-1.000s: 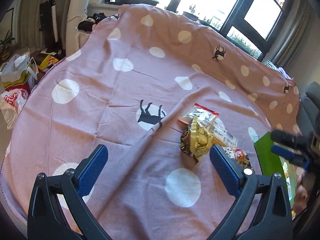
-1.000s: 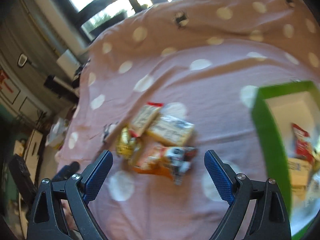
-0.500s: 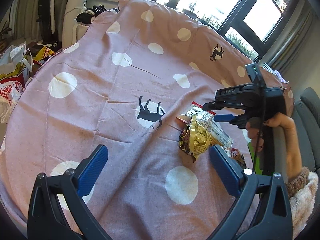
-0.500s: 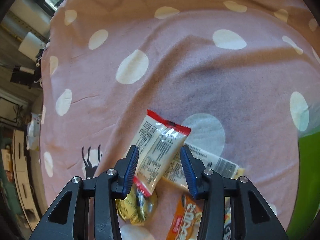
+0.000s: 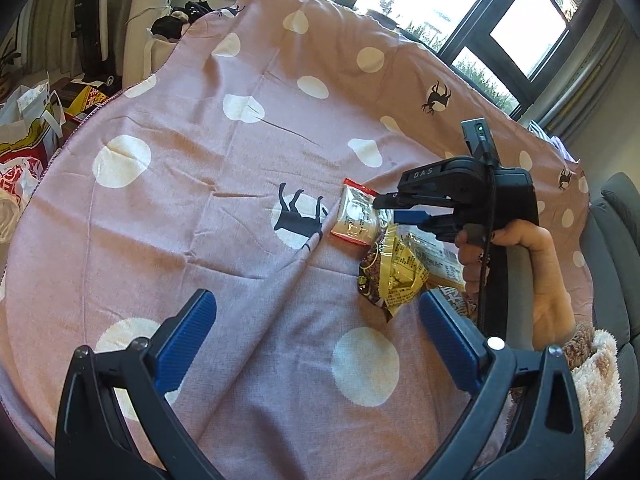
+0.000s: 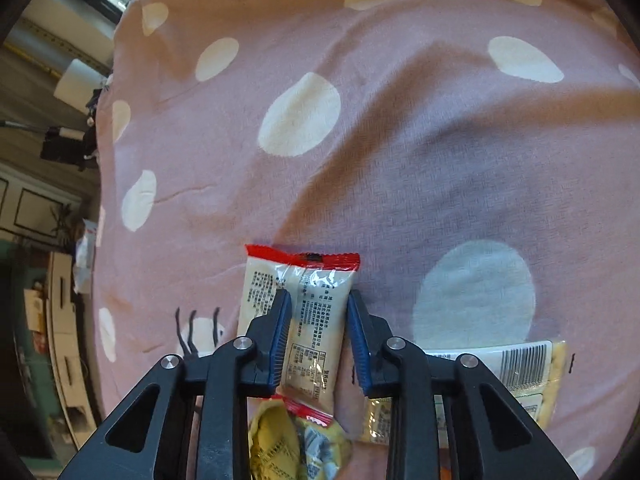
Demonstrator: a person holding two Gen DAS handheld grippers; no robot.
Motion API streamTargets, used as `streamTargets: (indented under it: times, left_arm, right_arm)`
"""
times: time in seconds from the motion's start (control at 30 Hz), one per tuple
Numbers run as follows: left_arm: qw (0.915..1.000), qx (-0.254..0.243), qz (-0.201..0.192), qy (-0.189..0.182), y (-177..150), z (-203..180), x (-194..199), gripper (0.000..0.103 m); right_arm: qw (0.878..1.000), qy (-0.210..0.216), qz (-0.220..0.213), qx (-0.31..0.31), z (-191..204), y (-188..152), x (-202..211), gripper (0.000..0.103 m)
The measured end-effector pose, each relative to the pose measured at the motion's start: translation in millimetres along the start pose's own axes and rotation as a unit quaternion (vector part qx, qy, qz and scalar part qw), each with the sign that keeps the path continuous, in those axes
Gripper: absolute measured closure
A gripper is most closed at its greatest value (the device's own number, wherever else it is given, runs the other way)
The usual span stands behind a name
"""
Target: Organize snacks
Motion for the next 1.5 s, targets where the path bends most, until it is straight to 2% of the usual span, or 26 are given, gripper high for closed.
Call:
streamTargets:
  times: [0.1, 0.23, 0.37, 0.5, 0.63, 0.77, 0.9, 1.03, 1.17, 1.23, 1.4, 1.43, 1.5]
  left_arm:
    - [1.0, 0.0, 0.002, 0.002, -0.1, 0.6, -1.7, 0.001]
    - [1.0, -0.001, 0.005, 0.002, -1.2, 0.2, -3.0, 0.001]
    - [1.0, -0.003, 0.005, 0.003, -1.4, 0.3, -3.9, 0.001]
    - [0.9999, -0.002, 0.008, 0.006, -1.9, 0.9, -5.7, 0.001]
    - [0.9999, -0.006, 0.007, 0.003, -1.9, 0.1, -5.5, 0.001]
    - [0.9999, -0.006, 0.01, 0.006, -3.4, -0.7, -6.7, 0.001]
    - [0.9999, -0.008, 0.01, 0.006, -3.8, -1.0, -6.0, 0.001]
    - [0.9999, -0.006, 0.012, 0.009, -3.9, -0.2, -6.7, 0.001]
    - [0.9998, -0.015, 0.01, 0.007, -5.2, -4.6, -4.9, 0.001]
    - [0.9996, -0.025, 0.007, 0.004, -6.4, -8.7, -3.1, 0.001]
    - [0.9991, -0.039, 0.018, 0.005, -12.6, -16.2, -9.1, 0.001]
    - [0.9989, -0.041, 0.023, 0.007, -14.5, -17.5, -11.7, 0.001]
    - [0.9984, -0.047, 0.03, 0.009, -18.3, -21.4, -15.4, 0.002]
  right_arm:
    - [1.0, 0.029, -0.006, -0.005, 5.1, 0.0, 6.2, 0.083]
    - [0.999, 0.017, -0.019, 0.021, 19.2, -3.8, 18.4, 0.086]
    - [0.997, 0.031, -0.043, 0.048, 33.4, -9.4, 43.3, 0.091]
    - [0.992, 0.02, -0.083, 0.089, 50.3, -17.4, 70.4, 0.092]
    - [0.99, 0.038, -0.096, 0.099, 56.6, -25.7, 91.4, 0.092]
    - [0.985, 0.038, -0.118, 0.123, 63.0, -37.8, 117.0, 0.092]
    - [0.978, 0.051, -0.132, 0.152, 64.3, -60.7, 145.6, 0.092]
    - [0.978, 0.056, -0.119, 0.165, 53.2, -91.0, 157.9, 0.092]
    - [0.976, 0.128, -0.058, 0.169, 42.3, -129.3, 152.2, 0.092]
    - [0.976, 0.144, -0.029, 0.158, 31.8, -145.7, 138.7, 0.092]
    - [0.984, 0.127, -0.001, 0.123, 4.6, -158.9, 100.2, 0.092]
    - [0.987, 0.114, -0.004, 0.115, -0.8, -158.2, 96.1, 0.092]
    - [0.991, 0.054, -0.027, 0.118, -10.9, -153.3, 93.9, 0.092]
Point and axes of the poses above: each gripper's, at about its wrist camera, not at the fingertips, and x roughly against the way its jaws point, z to its left, y to its top, the point moved 7 cm from there along -x, roughly the way its jaws point, and after that the axes turned 2 degrees about z, right-handed, at the moved point
